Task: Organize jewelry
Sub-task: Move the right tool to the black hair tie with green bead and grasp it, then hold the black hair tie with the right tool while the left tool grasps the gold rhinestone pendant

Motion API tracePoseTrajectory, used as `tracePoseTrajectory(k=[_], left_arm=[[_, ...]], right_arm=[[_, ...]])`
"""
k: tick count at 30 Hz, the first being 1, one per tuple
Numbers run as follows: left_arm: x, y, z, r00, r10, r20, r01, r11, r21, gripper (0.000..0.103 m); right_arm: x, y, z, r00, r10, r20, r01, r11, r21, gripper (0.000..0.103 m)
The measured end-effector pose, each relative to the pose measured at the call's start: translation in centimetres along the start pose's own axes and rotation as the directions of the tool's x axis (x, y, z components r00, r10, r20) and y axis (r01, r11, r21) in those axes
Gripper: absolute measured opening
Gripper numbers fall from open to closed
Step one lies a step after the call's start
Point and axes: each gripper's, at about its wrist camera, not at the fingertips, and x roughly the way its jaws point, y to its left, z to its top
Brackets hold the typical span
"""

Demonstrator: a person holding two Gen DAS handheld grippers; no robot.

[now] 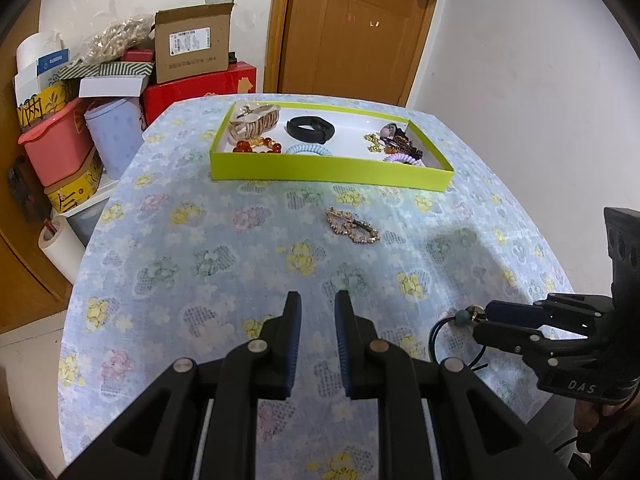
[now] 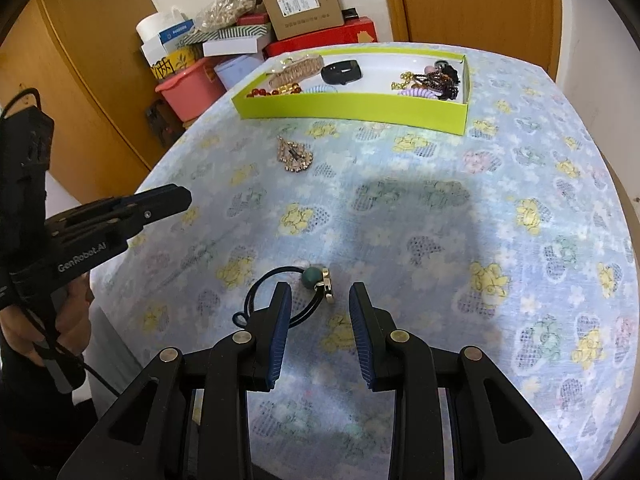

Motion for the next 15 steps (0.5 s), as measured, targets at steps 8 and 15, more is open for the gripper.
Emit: tracePoseTrajectory(k=[8, 15], left_arm=[[0.5, 0.1, 0.2, 1.000, -0.005, -0.010, 0.005, 1.000, -0.002, 0.018], [1.4, -0.1, 1.0, 1.000, -0.010, -0.019, 0.010, 1.000, 0.004, 0.018]], right_arm=[[1.0, 0.8, 0.3, 0.999, -0.040, 0.002, 0.040, 0.997, -0.067, 0.017], [0.4, 0.6, 0.5, 0.998, -0.056, 0.037, 0.060, 0.993, -0.099, 0.010]])
